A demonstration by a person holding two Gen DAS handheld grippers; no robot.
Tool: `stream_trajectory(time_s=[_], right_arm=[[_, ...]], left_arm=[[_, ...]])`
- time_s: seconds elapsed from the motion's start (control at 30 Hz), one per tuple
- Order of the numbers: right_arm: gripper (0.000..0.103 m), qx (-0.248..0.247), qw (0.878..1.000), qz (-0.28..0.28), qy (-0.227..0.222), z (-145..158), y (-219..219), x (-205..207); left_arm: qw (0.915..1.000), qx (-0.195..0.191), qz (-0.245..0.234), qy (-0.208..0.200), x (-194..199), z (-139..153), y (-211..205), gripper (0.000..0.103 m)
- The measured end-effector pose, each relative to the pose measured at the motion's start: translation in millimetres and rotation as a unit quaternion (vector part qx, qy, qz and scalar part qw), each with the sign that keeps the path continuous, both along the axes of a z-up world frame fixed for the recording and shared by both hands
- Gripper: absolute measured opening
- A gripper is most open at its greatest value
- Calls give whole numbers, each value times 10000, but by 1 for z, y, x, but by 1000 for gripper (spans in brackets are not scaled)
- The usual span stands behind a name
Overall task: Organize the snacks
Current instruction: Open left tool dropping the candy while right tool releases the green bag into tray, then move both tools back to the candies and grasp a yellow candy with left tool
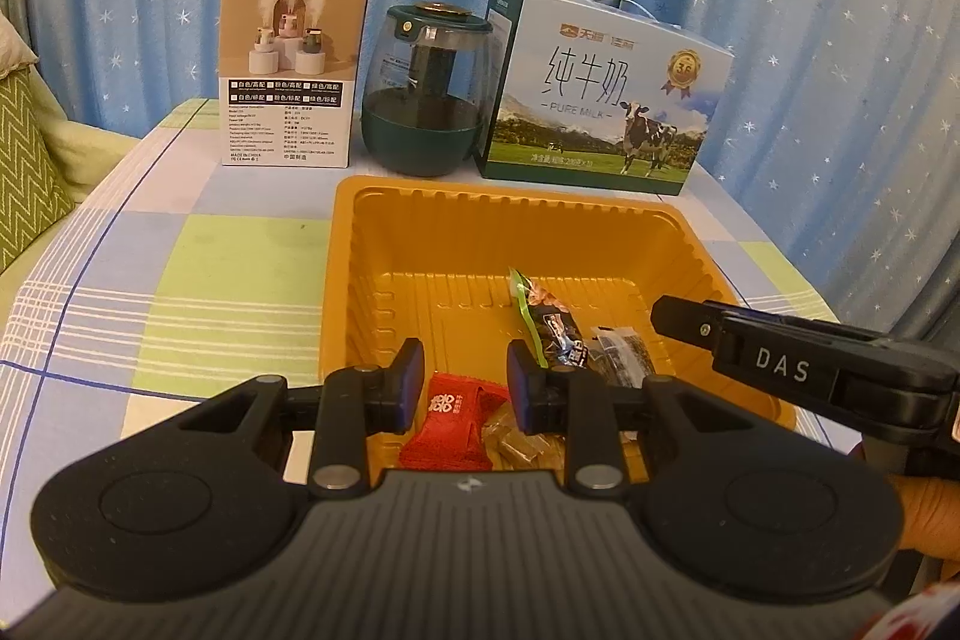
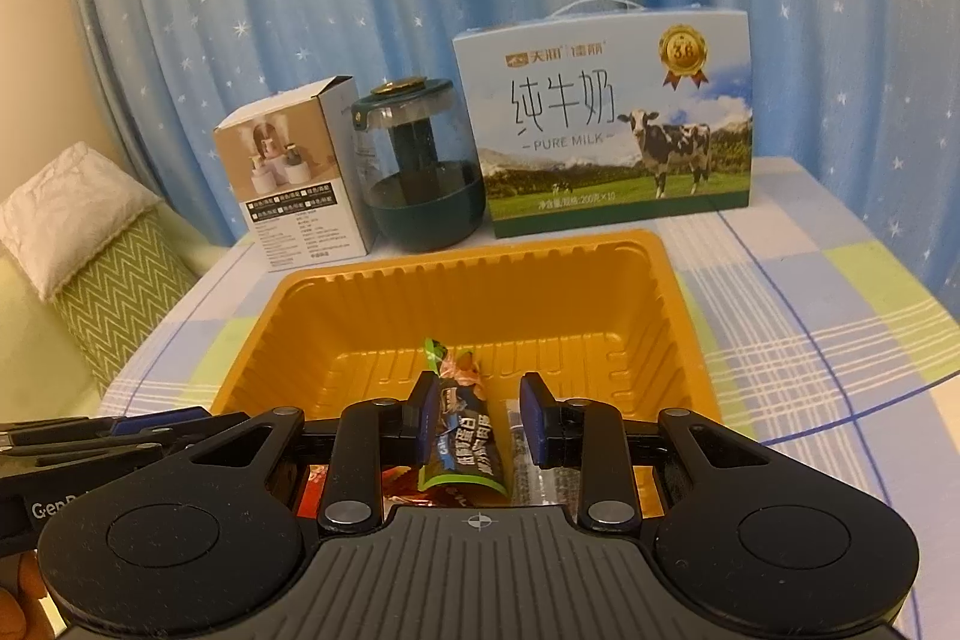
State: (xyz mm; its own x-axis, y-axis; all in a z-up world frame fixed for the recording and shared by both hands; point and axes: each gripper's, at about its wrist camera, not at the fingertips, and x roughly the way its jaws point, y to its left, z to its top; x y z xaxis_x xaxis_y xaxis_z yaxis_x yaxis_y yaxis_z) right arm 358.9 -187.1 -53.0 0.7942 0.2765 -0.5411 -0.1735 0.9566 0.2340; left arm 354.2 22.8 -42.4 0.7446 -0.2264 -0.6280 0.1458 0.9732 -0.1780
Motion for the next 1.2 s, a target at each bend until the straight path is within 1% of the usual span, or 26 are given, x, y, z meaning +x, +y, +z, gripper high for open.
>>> stream_trajectory(time_s=[0.23, 0.4, 0.73, 0.87, 0.93, 1.0, 1.07, 1.13, 1.2], right_arm=[[30, -198, 9998, 1, -82, 2, -3, -13], [30, -231, 9997, -47, -76, 3, -13, -29], [30, -403, 9991, -122, -83, 8, -32, -66], [31, -382, 9990, -205, -88, 11, -43, -83], [34, -372, 9990, -238, -102, 13, -48, -93], [53, -359, 9989, -264, -136, 15, -52, -104], [56, -351, 9988, -278, -174, 16, -56, -115], [56, -367, 9988, -277, -154, 15, -60, -126], [56, -367, 9989, -287, -93, 12, -66, -137]], left_arm=[[9999, 83, -56, -51, -11, 4, -4, 26], [9998, 136, -120, -43, -21, 5, -7, 26], [9993, 138, -359, -39, -67, 9, -24, 28], [9989, 157, -434, -65, -88, 11, -32, 29], [9988, 134, -461, -80, -98, 12, -34, 31], [9987, 114, -490, -85, -109, 12, -36, 34], [9986, 112, -516, -86, -119, 10, -37, 35], [9984, 133, -544, -86, -131, 7, -38, 36], [9981, 177, -581, -73, -141, 3, -38, 39]])
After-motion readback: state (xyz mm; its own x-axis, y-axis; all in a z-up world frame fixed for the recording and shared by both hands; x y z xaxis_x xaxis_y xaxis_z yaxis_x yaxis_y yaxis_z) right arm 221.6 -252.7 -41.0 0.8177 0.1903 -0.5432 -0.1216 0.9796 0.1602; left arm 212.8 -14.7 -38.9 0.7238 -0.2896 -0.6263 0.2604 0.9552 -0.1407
